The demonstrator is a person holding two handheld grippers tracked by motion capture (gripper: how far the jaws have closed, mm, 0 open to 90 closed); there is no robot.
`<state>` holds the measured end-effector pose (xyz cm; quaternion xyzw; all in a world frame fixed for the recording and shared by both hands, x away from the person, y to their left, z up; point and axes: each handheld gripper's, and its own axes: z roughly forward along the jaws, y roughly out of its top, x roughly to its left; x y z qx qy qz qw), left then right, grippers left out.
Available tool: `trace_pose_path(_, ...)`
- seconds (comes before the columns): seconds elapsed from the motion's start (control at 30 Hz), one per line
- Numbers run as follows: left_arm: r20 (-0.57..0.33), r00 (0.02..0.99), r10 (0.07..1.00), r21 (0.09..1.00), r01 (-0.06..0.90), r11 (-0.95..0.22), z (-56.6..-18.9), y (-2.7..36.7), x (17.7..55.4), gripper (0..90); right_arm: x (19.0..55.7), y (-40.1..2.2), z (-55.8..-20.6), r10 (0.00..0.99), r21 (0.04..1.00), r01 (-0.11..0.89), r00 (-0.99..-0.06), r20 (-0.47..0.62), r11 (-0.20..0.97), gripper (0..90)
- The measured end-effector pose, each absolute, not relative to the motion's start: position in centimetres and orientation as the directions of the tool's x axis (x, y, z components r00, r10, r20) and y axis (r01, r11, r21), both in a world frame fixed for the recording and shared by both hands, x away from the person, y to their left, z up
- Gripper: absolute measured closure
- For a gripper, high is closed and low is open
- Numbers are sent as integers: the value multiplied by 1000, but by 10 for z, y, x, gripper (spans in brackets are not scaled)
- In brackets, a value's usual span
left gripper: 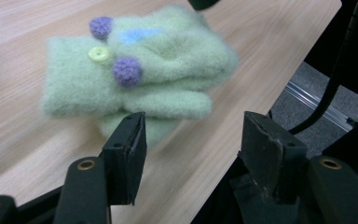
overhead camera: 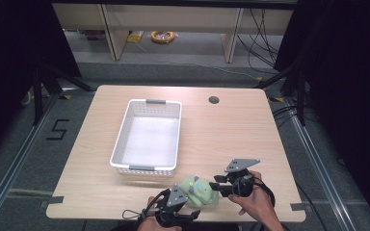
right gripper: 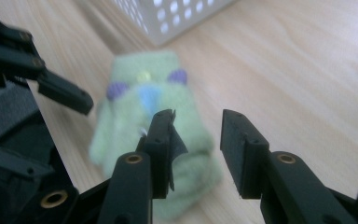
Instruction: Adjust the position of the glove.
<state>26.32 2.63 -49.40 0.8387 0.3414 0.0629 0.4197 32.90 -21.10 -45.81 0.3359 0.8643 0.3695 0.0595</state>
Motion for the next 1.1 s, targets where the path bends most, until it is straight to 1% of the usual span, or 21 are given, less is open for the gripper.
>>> trace_pose_path(0.03, -178, 759, 626, 750, 517, -413, -495, 21, 263, 406, 330, -211, -463, 626, 671, 550, -763, 161, 497, 657)
trace_pose_path(0.07, -158, 764, 626, 739, 512, -438, -496, 20, 265, 406, 332, -211, -464, 616, 658, 553, -770, 169, 511, 656)
trace_pose_path(0.1, -152, 767, 624, 745, 504, -437, -496, 19, 266, 405, 332, -210, -468, 616, 669, 559, -765, 189, 490, 654)
trace_pose_path(0.2, -125, 767, 630, 740, 495, -455, -497, 15, 270, 418, 334, -210, -473, 608, 638, 571, -769, 196, 516, 639)
trace_pose_path(0.3, -131, 766, 630, 744, 496, -448, -499, 12, 272, 440, 335, -209, -477, 612, 626, 586, -762, 212, 514, 639)
trace_pose_path(0.37, -98, 768, 633, 737, 483, -473, -499, 13, 274, 467, 336, -209, -481, 611, 616, 601, -756, 233, 509, 672)
trace_pose_path(0.4, -93, 767, 635, 741, 480, -470, -499, 12, 274, 512, 335, -209, -482, 604, 618, 597, -762, 235, 512, 718)
trace_pose_path(0.43, -67, 770, 634, 742, 464, -485, -498, 11, 274, 528, 335, -209, -481, 603, 620, 594, -763, 233, 513, 734)
trace_pose_path(0.47, -67, 770, 634, 742, 464, -485, -498, 11, 274, 553, 335, -209, -481, 603, 620, 594, -763, 233, 513, 734)
trace_pose_path(0.5, -54, 774, 631, 745, 452, -491, -498, 11, 274, 553, 334, -209, -480, 607, 621, 593, -762, 227, 513, 750)
trace_pose_path(0.57, -65, 771, 634, 748, 458, -481, -499, 10, 273, 629, 334, -209, -480, 606, 623, 593, -762, 230, 510, 775)
trace_pose_path(0.6, -38, 778, 627, 747, 439, -499, -499, 10, 273, 660, 334, -210, -480, 603, 617, 594, -764, 231, 516, 780)
trace_pose_path(0.63, -42, 779, 626, 744, 442, -500, -499, 10, 271, 718, 334, -210, -479, 606, 613, 600, -760, 236, 514, 790)
trace_pose_path(0.67, -42, 779, 626, 744, 442, -500, -499, 10, 271, 746, 334, -210, -479, 605, 614, 599, -761, 235, 514, 794)
trace_pose_path(0.7, -6, 791, 612, 750, 409, -521, -497, 11, 271, 782, 334, -210, -479, 603, 618, 594, -763, 233, 514, 799)
trace_pose_path(0.77, -12, 787, 617, 760, 408, -506, -496, 11, 271, 828, 334, -211, -478, 601, 630, 586, -766, 228, 509, 813)
trace_pose_path(0.87, -1, 793, 609, 764, 394, -511, -491, 14, 272, 855, 332, -212, -474, 596, 640, 585, -767, 236, 499, 821)
trace_pose_path(0.93, -14, 789, 614, 779, 394, -488, -482, 18, 273, 863, 329, -214, -466, 595, 673, 563, -773, 221, 481, 827)
trace_pose_path(0.97, 2, 794, 609, 782, 378, -496, -480, 20, 275, 864, 327, -215, -463, 599, 680, 562, -769, 221, 470, 828)
trace_pose_path(1.07, -6, 785, 620, 795, 380, -473, -477, 21, 277, 867, 322, -215, -459, 609, 682, 582, -754, 246, 444, 828)
trace_pose_path(1.1, 5, 785, 620, 797, 371, -476, -474, 26, 280, 868, 316, -216, -458, 622, 688, 590, -741, 253, 423, 828)
